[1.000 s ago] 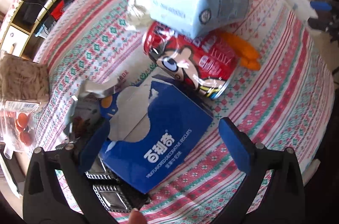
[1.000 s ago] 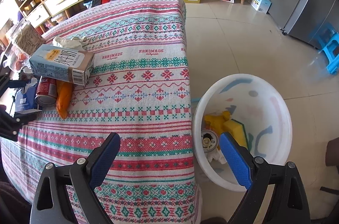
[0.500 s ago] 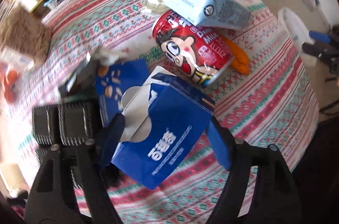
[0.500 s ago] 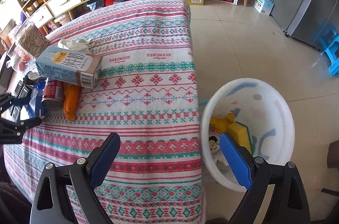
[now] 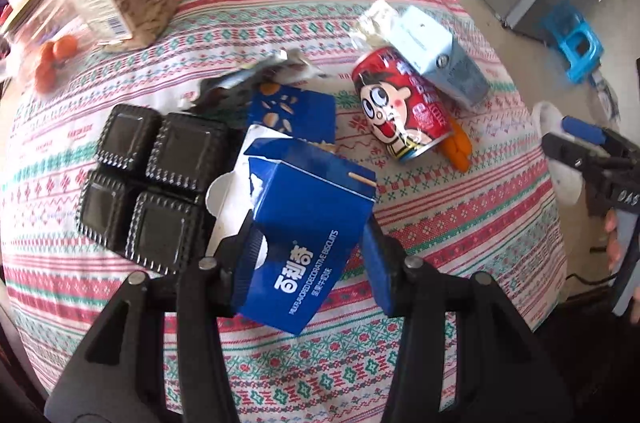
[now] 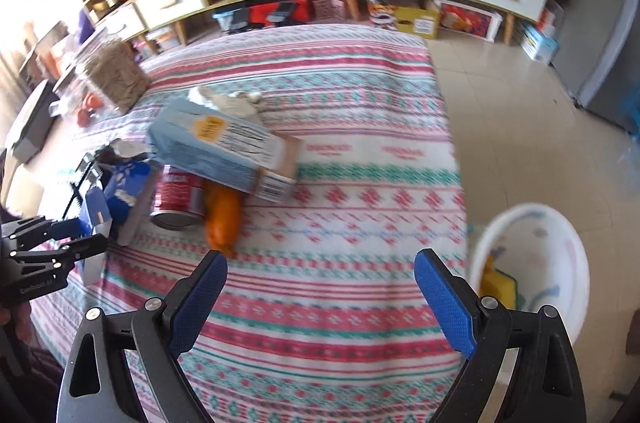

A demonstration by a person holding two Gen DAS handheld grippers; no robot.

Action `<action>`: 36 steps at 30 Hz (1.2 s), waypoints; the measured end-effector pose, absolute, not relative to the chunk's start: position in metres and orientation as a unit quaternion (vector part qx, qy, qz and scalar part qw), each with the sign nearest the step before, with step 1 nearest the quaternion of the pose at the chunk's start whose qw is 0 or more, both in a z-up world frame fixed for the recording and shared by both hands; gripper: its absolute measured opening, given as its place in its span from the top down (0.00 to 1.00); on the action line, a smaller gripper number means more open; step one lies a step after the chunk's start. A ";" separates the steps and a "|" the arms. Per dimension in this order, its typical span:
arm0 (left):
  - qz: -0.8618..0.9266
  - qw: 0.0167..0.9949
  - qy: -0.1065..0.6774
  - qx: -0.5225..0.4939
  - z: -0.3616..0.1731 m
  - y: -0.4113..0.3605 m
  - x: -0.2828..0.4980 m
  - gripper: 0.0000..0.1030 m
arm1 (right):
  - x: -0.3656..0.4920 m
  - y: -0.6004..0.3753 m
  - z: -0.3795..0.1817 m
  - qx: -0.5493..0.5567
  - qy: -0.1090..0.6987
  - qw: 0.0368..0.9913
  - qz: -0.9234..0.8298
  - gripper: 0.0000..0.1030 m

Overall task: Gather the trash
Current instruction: 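Reach to the blue biscuit box and grasp it with the left tool, then grasp the light blue milk carton with the right tool and drop it into the bucket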

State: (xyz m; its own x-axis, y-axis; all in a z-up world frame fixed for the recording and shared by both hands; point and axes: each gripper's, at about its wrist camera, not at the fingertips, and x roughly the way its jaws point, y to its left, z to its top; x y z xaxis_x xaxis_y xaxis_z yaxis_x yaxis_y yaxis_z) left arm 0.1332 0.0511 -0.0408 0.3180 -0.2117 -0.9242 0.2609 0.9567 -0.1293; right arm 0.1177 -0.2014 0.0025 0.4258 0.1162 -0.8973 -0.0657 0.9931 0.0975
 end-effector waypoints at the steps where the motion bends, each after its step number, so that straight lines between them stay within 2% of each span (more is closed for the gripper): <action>1: -0.146 0.813 0.563 0.015 -0.038 0.054 0.132 0.51 | 0.121 -0.197 0.003 0.023 0.535 0.843 0.057 0.07; 6: -0.127 0.831 0.542 0.008 -0.022 0.066 0.129 0.51 | 0.142 -0.174 0.010 0.034 0.540 0.838 0.073 0.04; 7: -0.126 0.832 0.541 0.005 -0.022 0.069 0.131 0.51 | 0.149 -0.165 0.012 0.016 0.537 0.840 0.074 0.00; 14: -0.138 0.828 0.543 -0.024 -0.019 0.081 0.139 0.51 | 0.187 -0.125 0.007 -0.136 0.541 0.818 0.143 0.00; 23: -0.131 0.824 0.551 -0.038 -0.021 0.090 0.147 0.51 | 0.218 -0.102 -0.018 -0.208 0.552 0.778 0.217 0.00; 31: -0.126 0.822 0.554 -0.043 -0.022 0.093 0.152 0.51 | 0.228 -0.097 -0.032 -0.168 0.557 0.776 0.244 0.01; 33: -0.128 0.822 0.554 -0.044 -0.023 0.092 0.154 0.51 | 0.227 -0.097 -0.034 -0.150 0.563 0.772 0.254 0.06; 36: -0.131 0.822 0.553 -0.042 -0.022 0.089 0.153 0.51 | 0.224 -0.099 -0.028 -0.120 0.554 0.784 0.253 0.25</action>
State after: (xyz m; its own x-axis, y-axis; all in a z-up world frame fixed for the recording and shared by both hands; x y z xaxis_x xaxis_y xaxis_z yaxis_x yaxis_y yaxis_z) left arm 0.1532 0.0891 -0.0219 0.3548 -0.2610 -0.8978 0.1681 0.9624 -0.2134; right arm 0.2239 -0.0994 -0.0275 0.2579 0.2643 -0.9293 -0.5297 0.8431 0.0928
